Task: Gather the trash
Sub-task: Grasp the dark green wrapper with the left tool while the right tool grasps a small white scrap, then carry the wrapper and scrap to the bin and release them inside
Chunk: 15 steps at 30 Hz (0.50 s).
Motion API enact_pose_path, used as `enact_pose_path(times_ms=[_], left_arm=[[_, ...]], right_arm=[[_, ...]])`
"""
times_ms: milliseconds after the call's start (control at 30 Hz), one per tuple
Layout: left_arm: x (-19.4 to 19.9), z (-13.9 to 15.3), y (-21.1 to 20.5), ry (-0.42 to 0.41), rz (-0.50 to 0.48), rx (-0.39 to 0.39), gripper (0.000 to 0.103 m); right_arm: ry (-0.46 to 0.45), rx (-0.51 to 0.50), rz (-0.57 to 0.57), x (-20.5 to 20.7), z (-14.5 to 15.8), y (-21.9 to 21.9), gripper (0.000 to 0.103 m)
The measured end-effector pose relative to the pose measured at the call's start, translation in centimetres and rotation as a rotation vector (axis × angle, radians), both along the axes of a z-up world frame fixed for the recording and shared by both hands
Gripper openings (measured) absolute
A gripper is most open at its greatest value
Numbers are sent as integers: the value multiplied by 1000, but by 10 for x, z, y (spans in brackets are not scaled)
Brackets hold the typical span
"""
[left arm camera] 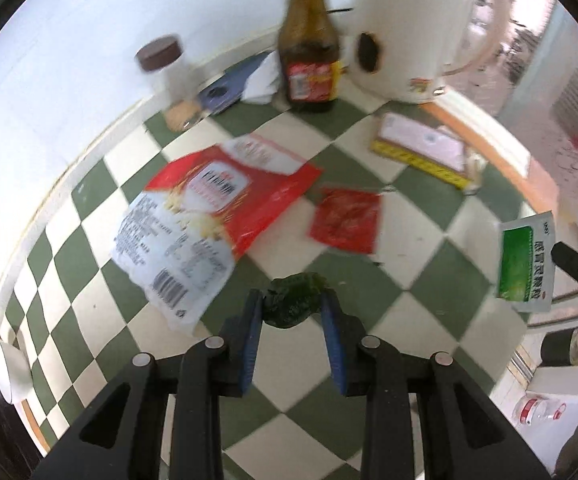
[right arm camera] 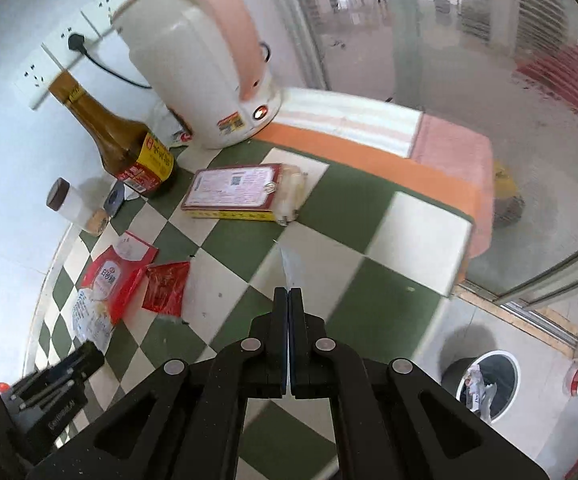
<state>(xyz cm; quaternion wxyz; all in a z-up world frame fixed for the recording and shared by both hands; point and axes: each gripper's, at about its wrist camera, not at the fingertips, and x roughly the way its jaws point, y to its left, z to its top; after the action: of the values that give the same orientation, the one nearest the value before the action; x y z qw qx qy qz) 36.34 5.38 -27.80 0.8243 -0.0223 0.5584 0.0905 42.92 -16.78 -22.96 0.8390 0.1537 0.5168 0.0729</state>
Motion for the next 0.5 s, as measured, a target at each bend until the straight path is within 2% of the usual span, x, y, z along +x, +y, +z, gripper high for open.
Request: enact_pose_path(times_ms=[233, 333, 500], left_arm=[[-1, 22, -68, -34, -138, -9, 26], [-2, 29, -115, -34, -231, -24, 26], [-15, 26, -216, -14, -423, -50, 26]], right_arm=[[-29, 40, -107, -42, 12, -68, 0], [-28, 59, -185, -70, 12, -115, 0], [-13, 73, -348, -132, 1, -204, 0]])
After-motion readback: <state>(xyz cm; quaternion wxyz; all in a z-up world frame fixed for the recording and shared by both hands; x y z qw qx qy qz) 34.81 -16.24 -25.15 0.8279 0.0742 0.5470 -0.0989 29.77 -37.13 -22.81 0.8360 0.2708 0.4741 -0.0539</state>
